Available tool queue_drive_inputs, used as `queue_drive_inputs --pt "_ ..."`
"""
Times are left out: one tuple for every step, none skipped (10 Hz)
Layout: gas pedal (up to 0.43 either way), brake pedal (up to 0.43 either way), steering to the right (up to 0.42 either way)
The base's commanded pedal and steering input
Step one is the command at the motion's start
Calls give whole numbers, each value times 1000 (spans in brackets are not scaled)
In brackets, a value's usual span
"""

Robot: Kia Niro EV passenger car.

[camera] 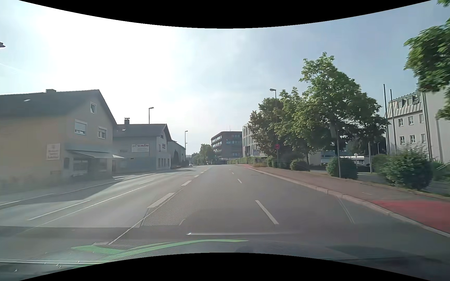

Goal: Follow the waypoints while adhering to traffic rules and regulations

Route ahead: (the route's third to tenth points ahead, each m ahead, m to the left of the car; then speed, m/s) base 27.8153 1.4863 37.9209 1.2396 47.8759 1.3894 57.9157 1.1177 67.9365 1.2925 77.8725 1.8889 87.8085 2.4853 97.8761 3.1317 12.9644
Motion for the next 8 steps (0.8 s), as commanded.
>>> queue_drive_inputs --pt "110 0 7" --pt "110 0 11" --pt "110 0 13" --pt "110 0 14" --pt "110 0 15" --pt "110 0 16" --pt "110 0 17" --pt "110 0 17"
